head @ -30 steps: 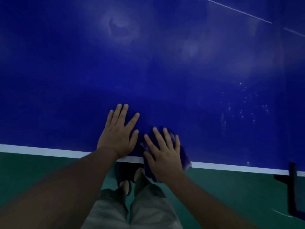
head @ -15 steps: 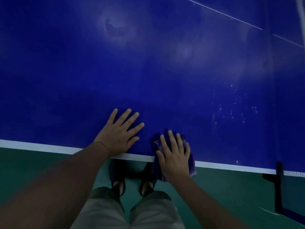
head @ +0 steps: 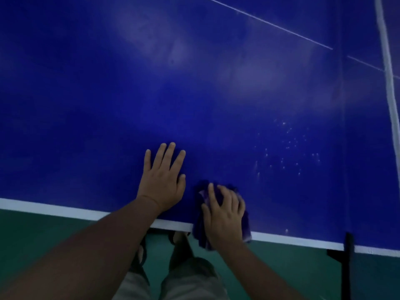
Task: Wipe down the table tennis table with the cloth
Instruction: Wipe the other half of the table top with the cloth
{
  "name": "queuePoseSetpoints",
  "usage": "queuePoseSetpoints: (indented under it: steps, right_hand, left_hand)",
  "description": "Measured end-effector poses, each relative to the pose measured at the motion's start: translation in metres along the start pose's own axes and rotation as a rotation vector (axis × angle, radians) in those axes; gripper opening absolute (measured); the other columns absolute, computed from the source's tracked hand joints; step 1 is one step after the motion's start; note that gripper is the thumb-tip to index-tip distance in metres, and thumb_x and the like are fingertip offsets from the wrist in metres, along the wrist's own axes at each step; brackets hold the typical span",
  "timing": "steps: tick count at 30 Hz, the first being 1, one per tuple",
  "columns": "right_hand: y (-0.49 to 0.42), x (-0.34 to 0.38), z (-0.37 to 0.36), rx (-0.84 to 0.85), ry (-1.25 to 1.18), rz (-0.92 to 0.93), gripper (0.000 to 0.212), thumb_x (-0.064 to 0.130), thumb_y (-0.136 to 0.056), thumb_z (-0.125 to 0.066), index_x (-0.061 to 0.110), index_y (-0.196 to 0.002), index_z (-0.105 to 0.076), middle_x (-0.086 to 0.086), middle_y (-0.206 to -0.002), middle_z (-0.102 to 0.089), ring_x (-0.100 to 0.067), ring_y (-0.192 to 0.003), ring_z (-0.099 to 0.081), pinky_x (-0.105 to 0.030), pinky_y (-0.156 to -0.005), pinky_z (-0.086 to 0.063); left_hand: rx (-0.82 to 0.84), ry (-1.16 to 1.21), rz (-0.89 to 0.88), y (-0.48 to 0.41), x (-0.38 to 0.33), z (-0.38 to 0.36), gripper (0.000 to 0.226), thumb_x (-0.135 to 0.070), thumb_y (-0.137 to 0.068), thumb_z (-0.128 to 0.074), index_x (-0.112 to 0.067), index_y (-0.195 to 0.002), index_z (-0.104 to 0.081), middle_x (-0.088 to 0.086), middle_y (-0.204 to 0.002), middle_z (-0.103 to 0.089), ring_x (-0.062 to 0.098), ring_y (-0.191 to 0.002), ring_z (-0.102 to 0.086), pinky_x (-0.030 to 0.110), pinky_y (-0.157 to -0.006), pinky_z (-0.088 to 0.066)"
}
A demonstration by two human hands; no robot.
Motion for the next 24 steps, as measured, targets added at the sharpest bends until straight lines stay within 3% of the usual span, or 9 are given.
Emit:
queuePoseSetpoints:
  steps: [3, 6, 9, 12, 17, 20, 24]
  right_hand:
    - [-0.034, -0.025, 0.004, -0.001, 0.000, 0.156, 0.053, 0.046, -0.100, -0.039, 0.019, -0.144, -0.051, -0.010, -0.132, -0.049, -0.030, -0.120, -0.044, -0.057, -0.102, -0.040]
    - [-0.124, -0.065, 0.020, -0.057, 0.005, 0.092, 0.054, 0.043, -0.101, -0.039, 0.014, -0.144, -0.053, -0.016, -0.132, -0.051, -0.035, -0.121, -0.044, -0.058, -0.102, -0.038]
    - [-0.198, -0.091, 0.030, -0.055, 0.001, -0.023, 0.055, 0.043, -0.105, -0.036, 0.016, -0.153, -0.041, -0.016, -0.141, -0.043, -0.034, -0.131, -0.036, -0.056, -0.111, -0.026]
    - [-0.187, -0.090, 0.029, -0.093, 0.001, -0.065, 0.054, 0.041, -0.104, -0.039, 0.016, -0.151, -0.043, -0.015, -0.139, -0.045, -0.035, -0.128, -0.040, -0.056, -0.108, -0.028]
    - [-0.100, -0.059, 0.018, -0.120, -0.035, 0.167, 0.054, 0.044, -0.099, -0.040, 0.017, -0.143, -0.055, -0.009, -0.129, -0.053, -0.030, -0.116, -0.046, -0.053, -0.102, -0.032]
    - [-0.137, -0.063, 0.021, -0.099, -0.028, 0.288, 0.054, 0.045, -0.100, -0.038, 0.018, -0.144, -0.053, -0.008, -0.128, -0.052, -0.028, -0.116, -0.046, -0.052, -0.101, -0.032]
    - [-0.229, -0.078, 0.032, -0.072, -0.047, 0.122, 0.056, 0.046, -0.102, -0.035, 0.020, -0.150, -0.045, -0.010, -0.137, -0.048, -0.029, -0.128, -0.041, -0.055, -0.107, -0.031]
  left_hand:
    - [-0.039, 0.017, 0.044, -0.029, -0.019, 0.000, 0.068, -0.046, -0.096, -0.025, -0.020, -0.159, -0.023, 0.011, -0.166, -0.017, 0.031, -0.154, -0.008, 0.060, -0.122, -0.004]
    - [-0.070, -0.011, 0.054, -0.062, -0.027, 0.003, 0.068, -0.048, -0.097, -0.021, -0.022, -0.159, -0.019, 0.011, -0.167, -0.013, 0.030, -0.154, -0.005, 0.059, -0.121, 0.001]
    - [-0.103, -0.042, 0.078, -0.091, -0.031, 0.011, 0.066, -0.048, -0.098, -0.024, -0.023, -0.159, -0.017, 0.011, -0.167, -0.011, 0.030, -0.154, -0.003, 0.060, -0.121, 0.001]
    - [-0.134, -0.057, 0.108, -0.111, -0.032, 0.018, 0.065, -0.047, -0.099, -0.030, -0.024, -0.158, -0.018, 0.011, -0.167, -0.009, 0.030, -0.154, -0.004, 0.060, -0.121, 0.001]
    - [-0.139, -0.035, 0.171, -0.138, -0.035, 0.017, 0.064, -0.048, -0.099, -0.029, -0.025, -0.159, -0.017, 0.009, -0.167, -0.008, 0.030, -0.154, -0.003, 0.059, -0.121, 0.002]
    - [-0.121, -0.058, 0.146, -0.142, -0.039, 0.011, 0.064, -0.050, -0.099, -0.020, -0.027, -0.159, -0.018, 0.008, -0.168, -0.009, 0.030, -0.154, 0.000, 0.060, -0.122, 0.002]
    - [-0.115, -0.065, 0.148, -0.143, -0.039, 0.012, 0.064, -0.051, -0.099, -0.019, -0.028, -0.158, -0.019, 0.008, -0.167, -0.011, 0.032, -0.154, -0.002, 0.061, -0.122, 0.000]
Point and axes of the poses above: each hand's wrist, its own y-axis away from the middle knuckle, its own z-axis out of the back of the hand, x = y × z, the point moved 8 cm from there along -y, towards the middle knuckle
